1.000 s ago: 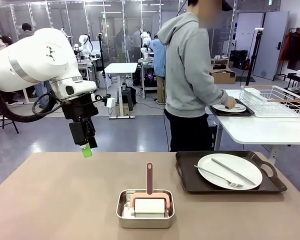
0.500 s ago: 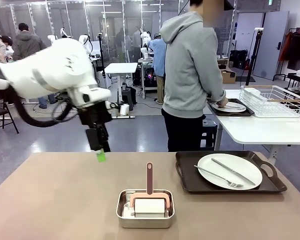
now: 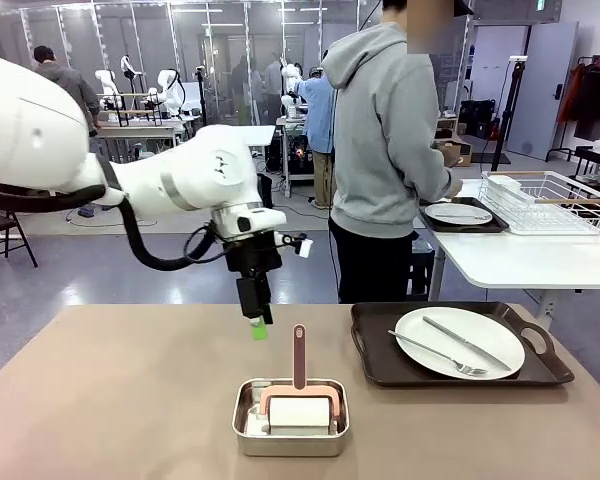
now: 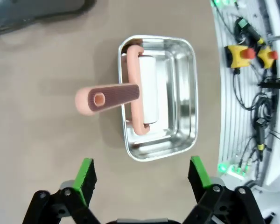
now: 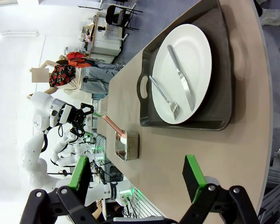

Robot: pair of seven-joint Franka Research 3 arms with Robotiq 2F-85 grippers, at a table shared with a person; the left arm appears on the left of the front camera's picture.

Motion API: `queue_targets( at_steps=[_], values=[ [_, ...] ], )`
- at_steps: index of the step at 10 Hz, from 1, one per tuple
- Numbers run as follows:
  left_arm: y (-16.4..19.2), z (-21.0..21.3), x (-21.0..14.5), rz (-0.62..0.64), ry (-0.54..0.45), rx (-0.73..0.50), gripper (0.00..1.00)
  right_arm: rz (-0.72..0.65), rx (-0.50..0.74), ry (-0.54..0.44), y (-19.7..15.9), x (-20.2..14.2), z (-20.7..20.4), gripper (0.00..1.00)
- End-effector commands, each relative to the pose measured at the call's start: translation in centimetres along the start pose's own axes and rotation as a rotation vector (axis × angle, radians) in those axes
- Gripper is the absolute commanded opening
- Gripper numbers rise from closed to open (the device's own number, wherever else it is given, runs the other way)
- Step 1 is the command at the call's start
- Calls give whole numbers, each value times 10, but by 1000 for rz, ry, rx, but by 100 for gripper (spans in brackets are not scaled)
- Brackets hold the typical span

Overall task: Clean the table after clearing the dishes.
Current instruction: When the left (or right) Handle tray is removed, use the left hand (or right hand) to clean the left (or right) side of the table with the Lint Roller.

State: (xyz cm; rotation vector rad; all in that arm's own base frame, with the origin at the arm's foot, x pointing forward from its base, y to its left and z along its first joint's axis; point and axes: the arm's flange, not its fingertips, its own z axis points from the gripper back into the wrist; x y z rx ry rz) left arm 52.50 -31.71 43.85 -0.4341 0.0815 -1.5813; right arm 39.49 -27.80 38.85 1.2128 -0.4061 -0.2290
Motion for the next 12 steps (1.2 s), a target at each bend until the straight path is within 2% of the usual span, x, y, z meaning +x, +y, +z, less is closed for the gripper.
queue_targets(
  at_steps=[1,12],
  values=[
    [17,-1,20,19,52,-50,100,1,0,0,3,0,0,100],
    [45,-42,67,-32,165,-221,100,1,0,0,3,0,0,100]
  ],
)
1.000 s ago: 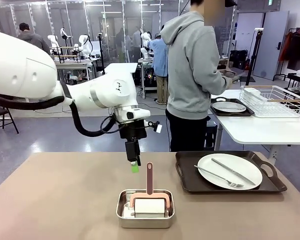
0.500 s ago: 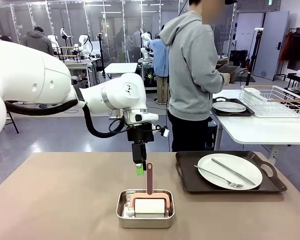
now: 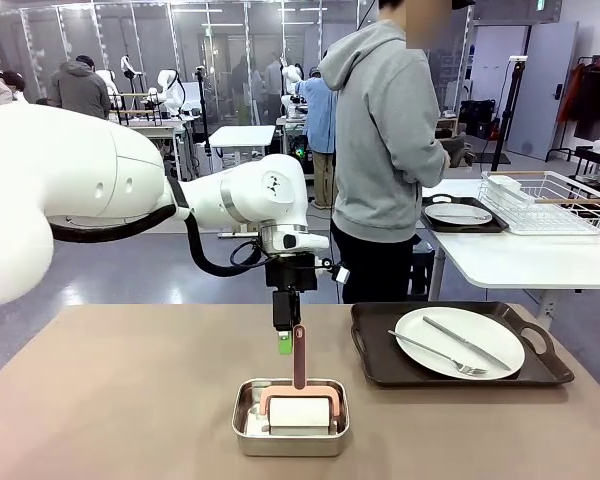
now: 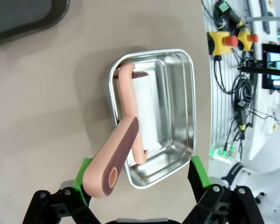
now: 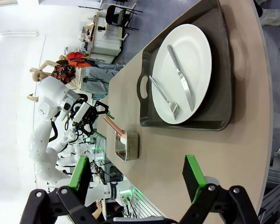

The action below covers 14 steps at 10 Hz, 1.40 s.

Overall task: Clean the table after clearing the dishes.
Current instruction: When the left (or right) Handle tray is removed, use the left hand (or right hand) to clean the left (or right) side of the table with the Lint Roller.

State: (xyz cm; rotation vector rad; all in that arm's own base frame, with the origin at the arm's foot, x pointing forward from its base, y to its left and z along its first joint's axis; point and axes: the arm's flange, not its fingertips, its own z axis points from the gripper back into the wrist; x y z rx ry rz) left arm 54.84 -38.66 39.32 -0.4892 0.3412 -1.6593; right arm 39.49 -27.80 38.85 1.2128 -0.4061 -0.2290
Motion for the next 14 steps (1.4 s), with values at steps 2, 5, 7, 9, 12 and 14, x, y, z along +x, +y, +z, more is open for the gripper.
queue_targets(
  at_steps=[2,5,7,9,12,14],
  values=[
    [4,6,13,28,36,-28,100,1,0,0,3,0,0,100],
    [5,5,18,34,44,-35,97,1,0,0,3,0,0,100],
    [4,6,17,41,44,-38,78,1,0,0,3,0,0,100],
    [5,5,18,44,37,-35,59,1,0,0,3,0,0,100],
    [5,7,16,51,24,-26,27,1,0,0,3,0,0,100],
    [4,9,16,52,20,-22,8,1,0,0,3,0,0,100]
  ],
)
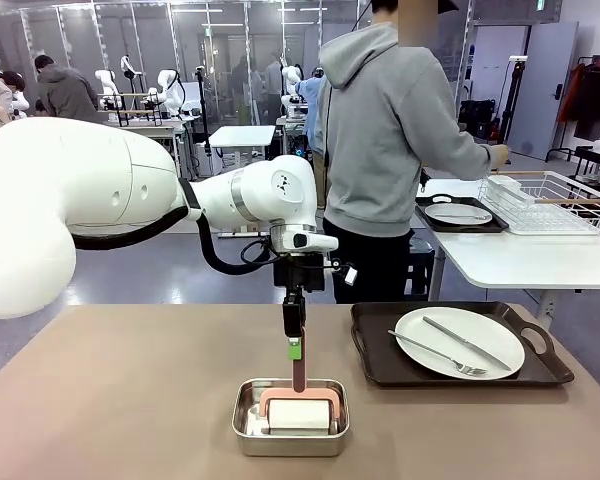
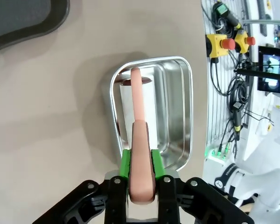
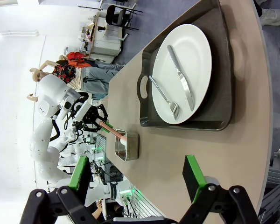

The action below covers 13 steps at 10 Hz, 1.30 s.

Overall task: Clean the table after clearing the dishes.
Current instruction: When the left (or right) Handle tray is removed, use the left hand (or right hand) to clean the left (or right) side of the table with the Lint Roller.

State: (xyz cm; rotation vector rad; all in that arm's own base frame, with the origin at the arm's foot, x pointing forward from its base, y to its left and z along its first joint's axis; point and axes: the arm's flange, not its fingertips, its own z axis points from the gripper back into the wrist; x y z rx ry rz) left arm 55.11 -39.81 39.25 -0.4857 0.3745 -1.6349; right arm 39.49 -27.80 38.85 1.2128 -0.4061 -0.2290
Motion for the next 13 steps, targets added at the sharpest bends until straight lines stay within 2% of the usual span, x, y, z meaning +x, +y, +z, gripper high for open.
queue_targets(
  at_steps=[1,5,6,7,8,9,12,13],
  values=[
    [-1,9,5,25,8,-1,2,1,0,0,3,0,0,100],
    [-8,15,3,36,2,7,2,1,0,0,3,0,0,100],
    [-20,24,1,73,-6,12,16,1,0,0,3,0,0,100],
    [-40,36,-1,140,-15,33,16,1,0,0,3,0,0,100],
    [-62,48,-7,222,19,60,16,1,0,0,3,0,0,100],
    [-82,61,-17,338,6,122,16,1,0,0,3,0,0,100],
    [-142,85,-51,807,-48,301,16,1,0,0,3,0,0,100],
    [-160,90,-64,924,-85,354,16,1,0,0,3,0,0,100]
  ],
)
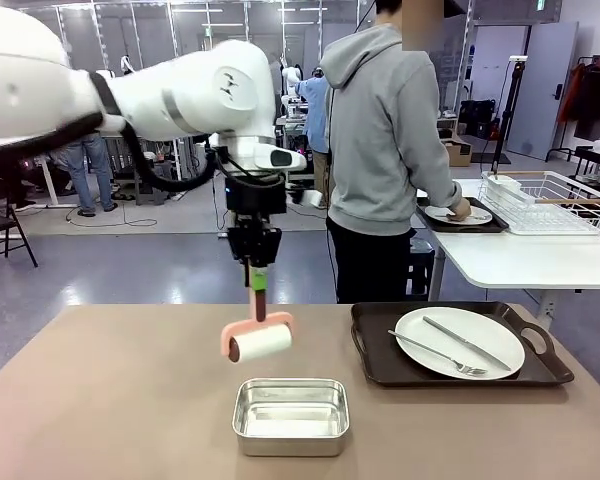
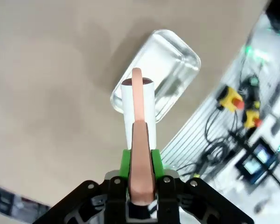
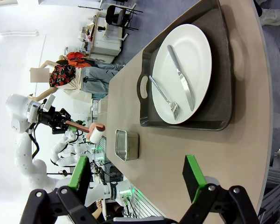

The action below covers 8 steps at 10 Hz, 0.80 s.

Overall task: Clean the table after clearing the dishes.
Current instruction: When the left (or right) Handle tray is removed, use the left hand (or right hand) to clean the left (or right) side of the table with the Lint Roller.

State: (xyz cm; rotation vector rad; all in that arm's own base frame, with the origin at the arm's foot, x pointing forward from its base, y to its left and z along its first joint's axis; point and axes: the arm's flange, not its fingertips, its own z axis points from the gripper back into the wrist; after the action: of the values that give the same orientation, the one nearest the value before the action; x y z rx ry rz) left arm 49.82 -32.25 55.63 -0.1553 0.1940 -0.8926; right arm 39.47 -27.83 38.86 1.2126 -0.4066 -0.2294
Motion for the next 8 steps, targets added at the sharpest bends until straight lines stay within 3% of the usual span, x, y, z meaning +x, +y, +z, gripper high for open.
queue_targets(
  at_steps=[1,2,3,4,5,8],
  values=[
    [-12,-9,-51,291,-29,119,16,1,0,1,3,0,0,100],
    [-7,-3,-70,356,-110,149,16,1,0,1,3,0,0,100],
    [-5,-5,-83,268,-131,179,16,1,0,1,3,0,0,100],
    [-5,-5,-89,76,-229,124,16,1,0,1,3,0,0,100],
    [0,15,-62,298,-106,122,16,1,0,1,3,0,0,100],
    [0,15,-62,298,-106,122,16,1,0,1,3,0,0,100]
  ],
)
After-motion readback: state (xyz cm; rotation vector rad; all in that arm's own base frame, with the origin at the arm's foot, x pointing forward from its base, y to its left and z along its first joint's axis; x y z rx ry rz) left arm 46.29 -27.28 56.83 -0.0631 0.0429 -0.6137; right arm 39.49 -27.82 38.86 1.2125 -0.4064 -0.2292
